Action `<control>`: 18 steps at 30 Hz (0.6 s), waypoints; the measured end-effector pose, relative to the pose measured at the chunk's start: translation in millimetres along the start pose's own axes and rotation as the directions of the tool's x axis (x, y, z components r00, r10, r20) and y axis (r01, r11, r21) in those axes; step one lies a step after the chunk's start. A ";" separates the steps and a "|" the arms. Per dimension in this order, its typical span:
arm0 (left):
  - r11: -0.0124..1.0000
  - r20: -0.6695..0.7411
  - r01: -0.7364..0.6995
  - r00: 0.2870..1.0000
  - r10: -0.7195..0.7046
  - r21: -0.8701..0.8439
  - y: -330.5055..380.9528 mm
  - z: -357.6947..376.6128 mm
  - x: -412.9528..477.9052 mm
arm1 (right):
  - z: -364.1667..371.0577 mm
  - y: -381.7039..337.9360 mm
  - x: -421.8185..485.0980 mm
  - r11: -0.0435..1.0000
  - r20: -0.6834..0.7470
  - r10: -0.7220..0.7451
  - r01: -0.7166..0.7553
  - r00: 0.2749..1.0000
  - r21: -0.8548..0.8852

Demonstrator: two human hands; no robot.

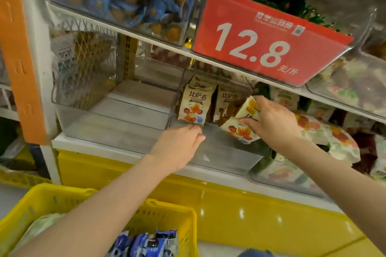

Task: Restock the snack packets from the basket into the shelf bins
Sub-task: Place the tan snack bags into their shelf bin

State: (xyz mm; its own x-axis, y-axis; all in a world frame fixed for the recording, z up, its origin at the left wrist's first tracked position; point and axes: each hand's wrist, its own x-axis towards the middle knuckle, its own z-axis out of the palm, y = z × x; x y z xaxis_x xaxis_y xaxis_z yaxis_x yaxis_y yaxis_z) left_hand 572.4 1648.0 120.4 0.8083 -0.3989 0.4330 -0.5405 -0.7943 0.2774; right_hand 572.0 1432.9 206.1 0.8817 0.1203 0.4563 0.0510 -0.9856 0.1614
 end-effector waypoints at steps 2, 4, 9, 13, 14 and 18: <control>0.996 -0.015 -0.039 0.999 0.041 0.081 -3.5 11.1 -1.2 | 23.6 2.0 18.0 0.999 0.073 0.032 -0.029 0.997 -0.039; 0.994 -0.060 -0.055 0.996 0.061 0.098 -6.4 17.3 -2.6 | 44.7 3.9 36.6 0.998 0.094 0.040 -0.036 0.995 -0.044; 0.992 -0.178 -0.094 0.978 0.108 0.087 -11.2 26.8 -2.0 | 86.9 9.0 70.7 0.999 0.308 -0.038 0.035 0.951 0.014; 0.988 -0.189 -0.115 0.973 0.132 0.102 -14.3 32.7 -1.7 | 102.8 14.8 87.9 0.993 0.162 -0.042 0.059 0.986 -0.101; 0.987 -0.194 -0.116 0.972 0.135 0.107 -15.5 34.3 -1.7 | 105.4 13.7 90.7 0.983 0.107 -0.033 0.051 0.994 -0.175; 0.986 -0.218 -0.124 0.965 0.145 0.109 -17.8 38.4 -2.2 | 118.6 3.4 87.4 0.994 0.052 0.063 -0.058 0.997 -0.088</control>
State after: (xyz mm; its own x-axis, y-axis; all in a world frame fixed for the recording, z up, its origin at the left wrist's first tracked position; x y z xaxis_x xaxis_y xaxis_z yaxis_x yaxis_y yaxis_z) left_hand 589.2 1645.4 81.6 0.6504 -0.4003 0.6455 -0.6079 -0.7839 0.1264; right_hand 704.8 1425.9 142.7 0.9065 0.0517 0.4191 -0.0421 -0.9765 0.2113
